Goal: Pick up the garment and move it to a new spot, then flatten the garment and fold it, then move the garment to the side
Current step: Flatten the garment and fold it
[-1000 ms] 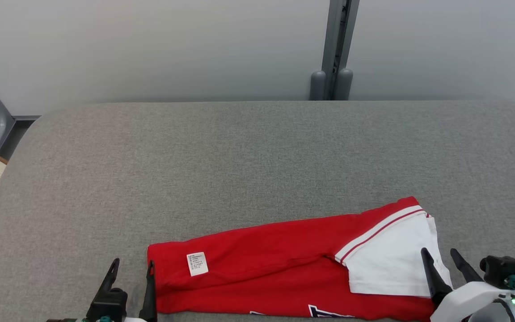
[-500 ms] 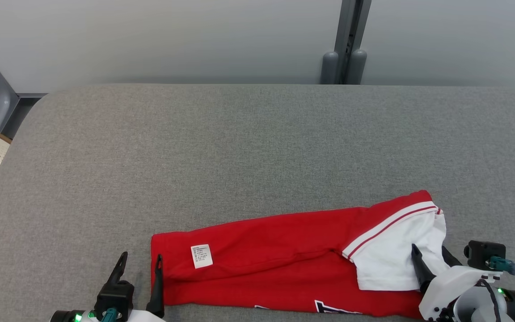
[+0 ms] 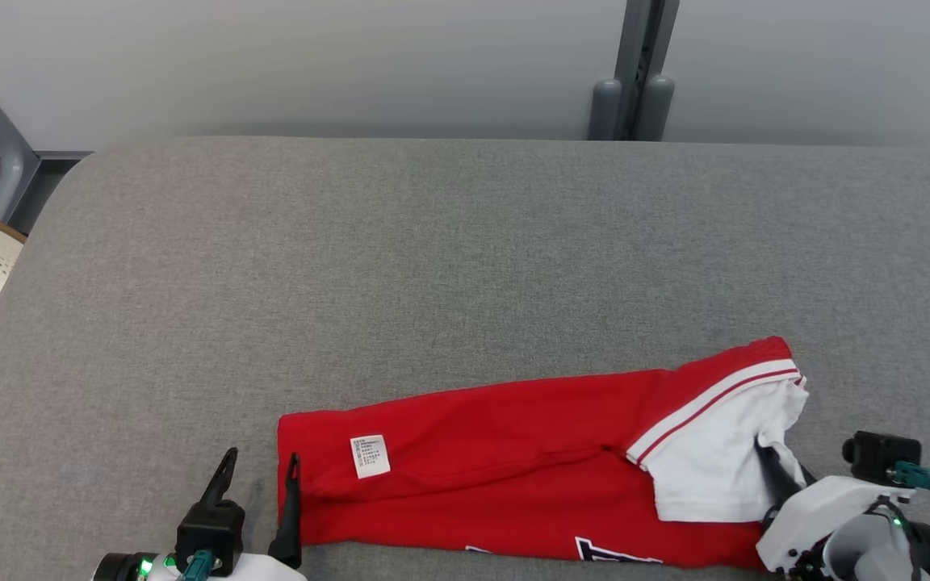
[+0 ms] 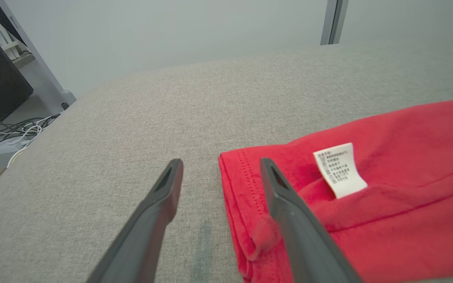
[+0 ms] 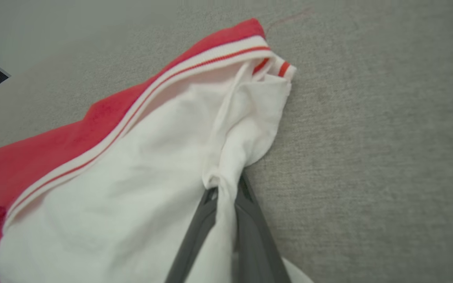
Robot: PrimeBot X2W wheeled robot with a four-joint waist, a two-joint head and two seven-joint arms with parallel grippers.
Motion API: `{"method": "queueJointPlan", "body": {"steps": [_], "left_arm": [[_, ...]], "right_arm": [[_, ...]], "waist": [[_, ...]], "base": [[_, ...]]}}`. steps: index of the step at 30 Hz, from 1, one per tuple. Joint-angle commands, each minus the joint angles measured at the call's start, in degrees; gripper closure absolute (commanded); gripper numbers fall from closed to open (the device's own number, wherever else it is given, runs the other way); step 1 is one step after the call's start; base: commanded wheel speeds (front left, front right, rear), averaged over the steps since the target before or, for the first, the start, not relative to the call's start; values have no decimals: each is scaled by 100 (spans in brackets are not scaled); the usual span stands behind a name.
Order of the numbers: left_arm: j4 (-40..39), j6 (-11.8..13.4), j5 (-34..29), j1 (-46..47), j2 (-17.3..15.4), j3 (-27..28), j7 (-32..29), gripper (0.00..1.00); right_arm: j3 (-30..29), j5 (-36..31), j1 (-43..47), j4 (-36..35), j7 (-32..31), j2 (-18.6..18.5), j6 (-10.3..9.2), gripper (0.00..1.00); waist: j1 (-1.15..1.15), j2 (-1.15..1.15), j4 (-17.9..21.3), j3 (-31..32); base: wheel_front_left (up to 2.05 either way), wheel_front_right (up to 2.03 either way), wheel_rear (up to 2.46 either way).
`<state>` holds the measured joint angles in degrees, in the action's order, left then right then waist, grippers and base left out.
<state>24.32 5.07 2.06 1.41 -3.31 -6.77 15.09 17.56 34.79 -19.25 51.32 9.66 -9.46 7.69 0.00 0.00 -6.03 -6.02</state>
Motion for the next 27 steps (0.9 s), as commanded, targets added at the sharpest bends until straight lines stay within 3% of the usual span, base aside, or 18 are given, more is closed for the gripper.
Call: {"method": "queueJointPlan", "body": {"steps": [1,9,11,15,21,27], "left_arm": [[10,-39,7,95,-28,-1,6,0],[44,-121,24,31,-16,13,6,0],[49,-132,29,13,-13,15,6,0],[64,-141,29,36,-5,-17,6,0],[102,-173,91,-20,14,-97,6,0],[106,-193,102,-67,22,-185,6,0]], "right_arm": [[-197,39,26,315,165,-194,-49,100],[-1166,-45,-234,657,557,-489,-32,100],[-1507,-239,-251,387,566,-558,-21,100],[-1735,-660,-1,-262,558,-328,-20,100],[-1357,-815,334,-1216,559,-23,-19,100],[-259,-564,657,-2118,364,50,-19,100]], "waist": [[0,0,-11,-3],[0,0,45,31],[0,0,94,39],[0,0,180,69],[0,0,294,208],[0,0,322,332]], "base": [[0,0,0],[0,0,0],[0,0,0],[0,0,0],[0,0,0],[0,0,0]]}}
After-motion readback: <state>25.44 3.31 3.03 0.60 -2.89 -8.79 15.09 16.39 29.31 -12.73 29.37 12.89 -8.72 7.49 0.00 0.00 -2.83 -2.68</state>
